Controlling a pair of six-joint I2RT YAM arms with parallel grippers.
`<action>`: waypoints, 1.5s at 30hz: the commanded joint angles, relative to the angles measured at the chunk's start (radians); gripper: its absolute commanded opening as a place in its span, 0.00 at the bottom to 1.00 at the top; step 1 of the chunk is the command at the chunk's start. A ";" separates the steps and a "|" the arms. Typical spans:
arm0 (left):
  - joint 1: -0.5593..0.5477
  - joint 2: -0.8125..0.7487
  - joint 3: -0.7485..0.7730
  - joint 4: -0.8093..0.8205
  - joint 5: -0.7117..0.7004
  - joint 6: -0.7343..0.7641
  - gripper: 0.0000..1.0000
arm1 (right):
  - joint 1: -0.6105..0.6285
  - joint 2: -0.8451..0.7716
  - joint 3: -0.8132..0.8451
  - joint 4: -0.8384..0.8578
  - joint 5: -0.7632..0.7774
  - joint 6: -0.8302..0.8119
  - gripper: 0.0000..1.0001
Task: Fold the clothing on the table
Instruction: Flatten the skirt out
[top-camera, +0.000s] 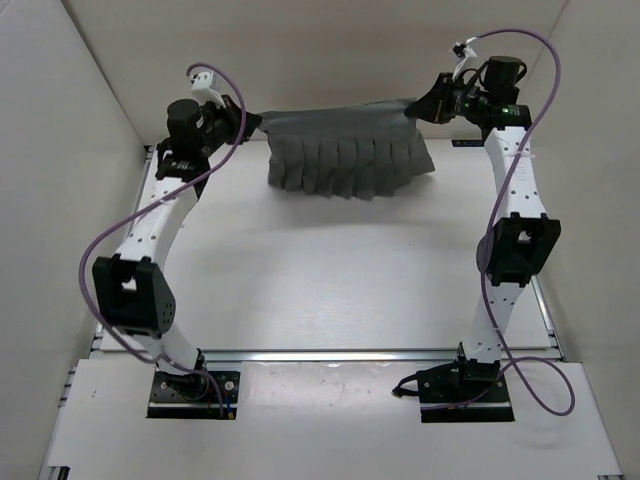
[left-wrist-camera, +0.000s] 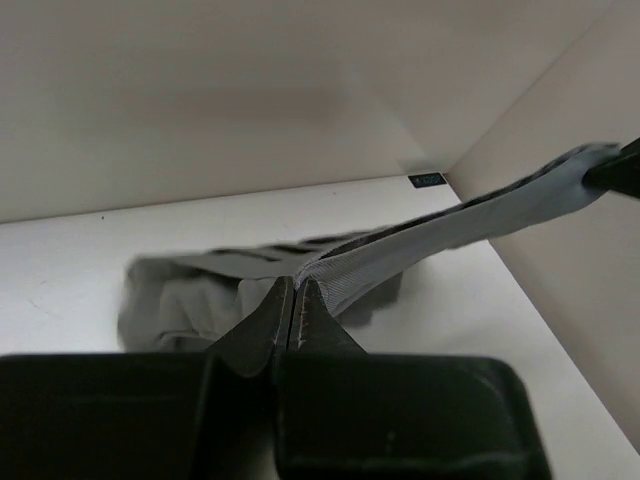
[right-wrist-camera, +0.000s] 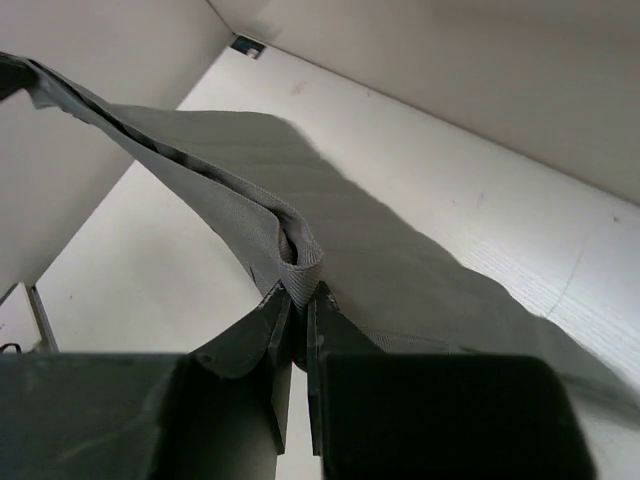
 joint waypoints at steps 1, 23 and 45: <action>0.021 -0.174 -0.139 0.100 -0.068 0.041 0.00 | -0.030 -0.111 -0.051 0.077 -0.015 -0.015 0.00; 0.003 -0.326 -0.230 0.118 -0.063 -0.007 0.00 | -0.004 -0.509 -0.491 0.293 0.034 0.016 0.00; 0.003 -0.329 -0.384 0.157 -0.069 0.021 0.00 | 0.045 -0.391 -0.553 0.243 0.080 -0.085 0.00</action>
